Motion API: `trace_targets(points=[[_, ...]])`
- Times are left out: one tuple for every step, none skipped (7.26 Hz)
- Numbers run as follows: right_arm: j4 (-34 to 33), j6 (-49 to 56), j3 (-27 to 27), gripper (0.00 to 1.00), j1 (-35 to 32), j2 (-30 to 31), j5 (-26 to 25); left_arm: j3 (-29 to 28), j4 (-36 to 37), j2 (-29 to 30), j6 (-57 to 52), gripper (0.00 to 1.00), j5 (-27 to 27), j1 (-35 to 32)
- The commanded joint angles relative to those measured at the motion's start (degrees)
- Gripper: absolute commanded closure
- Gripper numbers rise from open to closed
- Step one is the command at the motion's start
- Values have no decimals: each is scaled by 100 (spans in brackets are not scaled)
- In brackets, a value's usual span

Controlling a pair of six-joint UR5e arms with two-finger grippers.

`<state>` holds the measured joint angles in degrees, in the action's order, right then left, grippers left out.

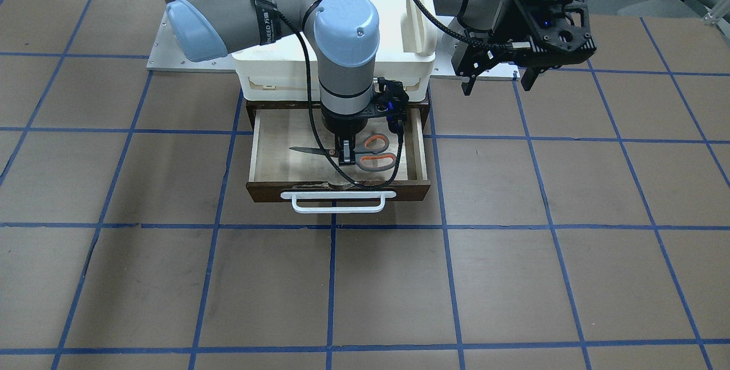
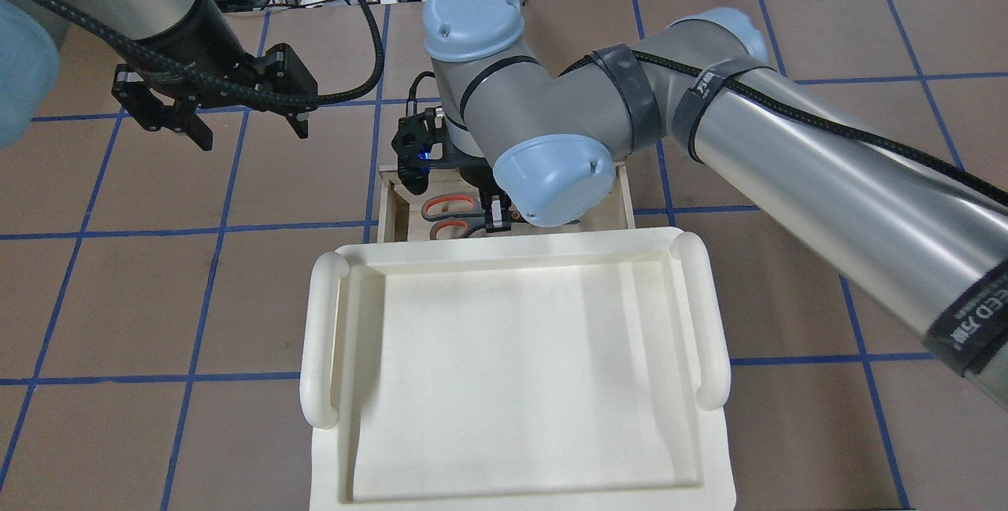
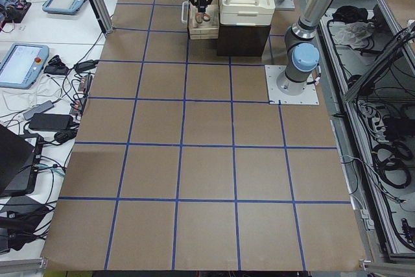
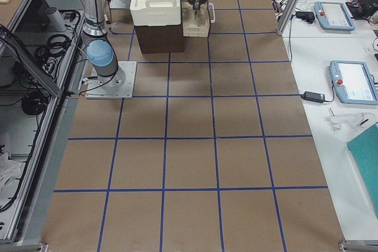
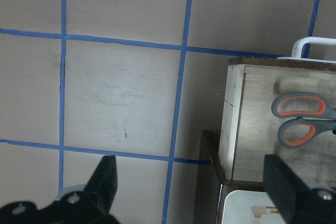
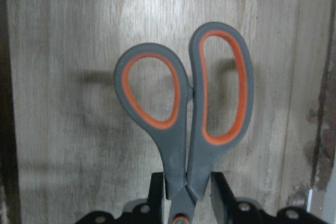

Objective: Put scissors in drawer and close it
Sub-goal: 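Lower the scissors into the drawer with the right gripper, then open the right gripper and raise it away from the drawer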

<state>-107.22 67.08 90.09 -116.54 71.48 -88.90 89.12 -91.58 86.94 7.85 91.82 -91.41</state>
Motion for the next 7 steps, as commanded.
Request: trace_targets(points=[[-210, -116, 0, 1, -9, 15, 127, 0, 0, 7, 6, 0, 2, 0], [-212, -247, -35, 0, 0, 50, 118, 0, 0, -2, -2, 0, 2, 0], [-212, -405, -70, 0, 70, 129, 92, 0, 0, 7, -2, 0, -6, 0], [-194, -1016, -79, 1, 244, 269, 92, 0, 9, 7, 6, 0, -6, 0], [-116, -1709, -96, 0, 498, 384, -4, 0, 9, 7, 6, 0, -6, 0], [16, -2291, -105, 0, 805, 541, 30, 0, 9, 7, 6, 0, -6, 0], [26, -3375, -105, 0, 1035, 743, 48, 0, 9, 7, -2, 0, -6, 0]])
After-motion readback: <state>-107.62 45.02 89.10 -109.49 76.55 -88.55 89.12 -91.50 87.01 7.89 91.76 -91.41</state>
